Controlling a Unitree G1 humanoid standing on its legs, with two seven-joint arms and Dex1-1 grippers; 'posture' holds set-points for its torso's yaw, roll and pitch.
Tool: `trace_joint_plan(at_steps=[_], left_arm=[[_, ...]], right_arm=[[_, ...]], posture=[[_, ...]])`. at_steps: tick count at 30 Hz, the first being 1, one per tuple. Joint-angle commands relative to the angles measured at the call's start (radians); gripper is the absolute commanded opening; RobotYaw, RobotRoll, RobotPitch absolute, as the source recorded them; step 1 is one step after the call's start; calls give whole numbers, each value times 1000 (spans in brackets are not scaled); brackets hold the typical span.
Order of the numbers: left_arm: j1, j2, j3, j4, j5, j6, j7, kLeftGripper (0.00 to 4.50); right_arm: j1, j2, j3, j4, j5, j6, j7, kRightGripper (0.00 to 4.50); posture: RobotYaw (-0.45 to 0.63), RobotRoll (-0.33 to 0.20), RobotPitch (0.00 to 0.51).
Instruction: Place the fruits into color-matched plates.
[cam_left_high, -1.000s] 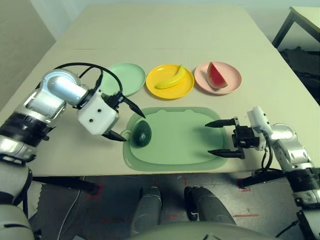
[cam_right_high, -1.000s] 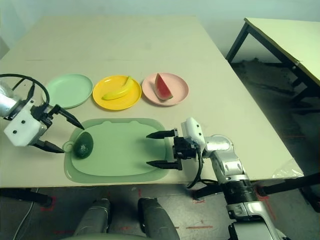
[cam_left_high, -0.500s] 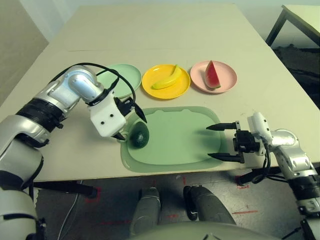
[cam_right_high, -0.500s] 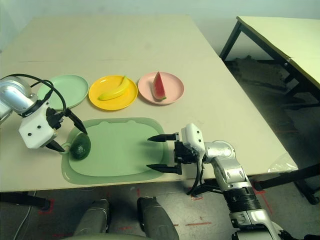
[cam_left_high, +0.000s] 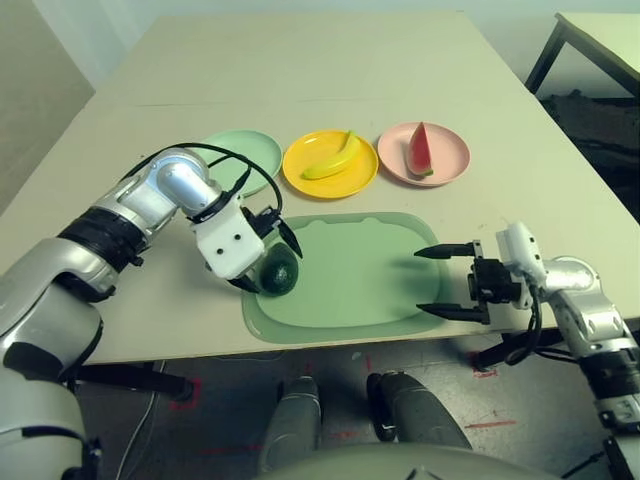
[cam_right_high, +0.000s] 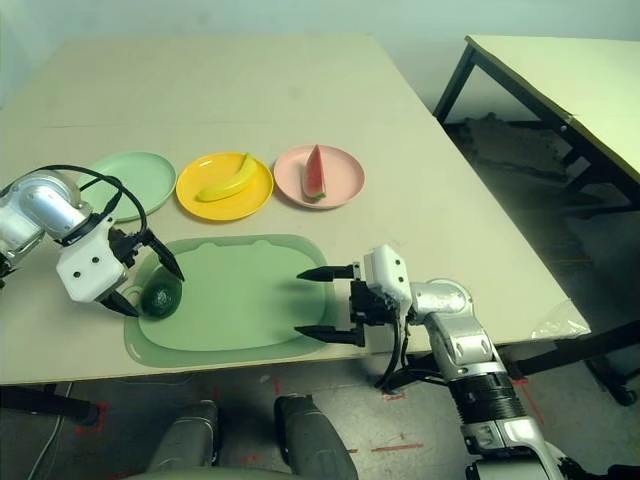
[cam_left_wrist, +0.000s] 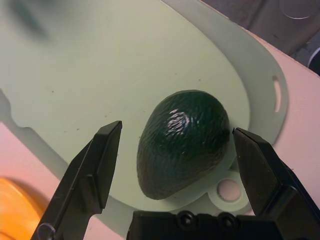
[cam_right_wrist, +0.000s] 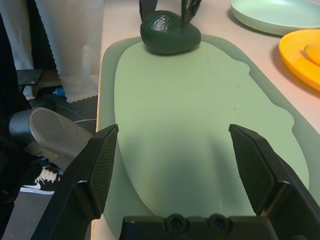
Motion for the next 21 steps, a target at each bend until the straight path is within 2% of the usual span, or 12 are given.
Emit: trace_joint_plan(at_steps=[1,21], left_arm=[[20,-9,5,-4,15,-2,-8,4500],[38,-45,3,29,34,-34,-8,4500]], right_arm=[[15,-13,-11,-28,6,4,-3,4472],[10,-17,-1,-44,3,15,-10,4472]], posture=[[-105,0,103],[-116,0,112]])
